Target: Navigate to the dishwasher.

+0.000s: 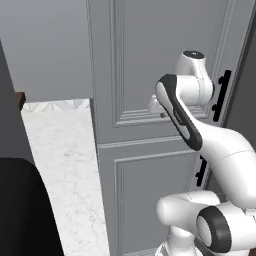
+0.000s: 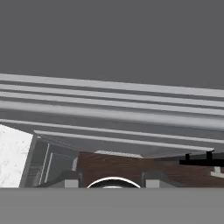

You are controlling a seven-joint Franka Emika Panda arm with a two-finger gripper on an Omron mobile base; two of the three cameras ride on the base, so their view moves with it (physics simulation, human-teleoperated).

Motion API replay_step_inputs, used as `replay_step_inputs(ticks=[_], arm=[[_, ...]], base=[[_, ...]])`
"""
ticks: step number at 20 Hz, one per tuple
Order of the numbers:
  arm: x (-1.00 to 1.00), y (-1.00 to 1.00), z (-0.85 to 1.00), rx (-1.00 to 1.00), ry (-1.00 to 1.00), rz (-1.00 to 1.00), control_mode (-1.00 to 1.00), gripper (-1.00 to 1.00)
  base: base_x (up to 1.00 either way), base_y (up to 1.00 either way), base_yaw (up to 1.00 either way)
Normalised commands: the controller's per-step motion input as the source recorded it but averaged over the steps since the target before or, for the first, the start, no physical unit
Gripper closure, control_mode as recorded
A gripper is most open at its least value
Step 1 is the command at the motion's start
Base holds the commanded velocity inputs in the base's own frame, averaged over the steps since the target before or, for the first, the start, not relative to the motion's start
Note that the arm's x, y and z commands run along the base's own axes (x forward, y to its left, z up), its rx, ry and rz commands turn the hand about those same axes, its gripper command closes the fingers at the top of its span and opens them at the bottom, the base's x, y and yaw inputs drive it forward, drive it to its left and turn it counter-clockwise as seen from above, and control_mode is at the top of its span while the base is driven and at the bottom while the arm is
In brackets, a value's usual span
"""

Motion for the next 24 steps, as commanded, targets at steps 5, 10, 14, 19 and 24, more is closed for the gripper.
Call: replay_step_inputs(ticks=[5, 10, 14, 19, 24], arm=[[0.0, 0.0, 0.0, 0.0, 0.0, 0.0, 1.0, -1.0], [0.0, 0.0, 0.0, 0.0, 0.0, 0.0, 1.0, -1.0], [0.0, 0.0, 0.0, 0.0, 0.0, 0.0, 1.0, -1.0], [0.0, 0.0, 0.0, 0.0, 0.0, 0.0, 1.0, -1.0], [0.0, 0.0, 0.0, 0.0, 0.0, 0.0, 1.0, -1.0]], base=[[-0.1, 0.0, 0.0], [-0.94, -0.09, -0.01], [-0.37, -0.05, -0.01], [0.0, -0.14, -0.13], [0.0, -0.7, -0.42]])
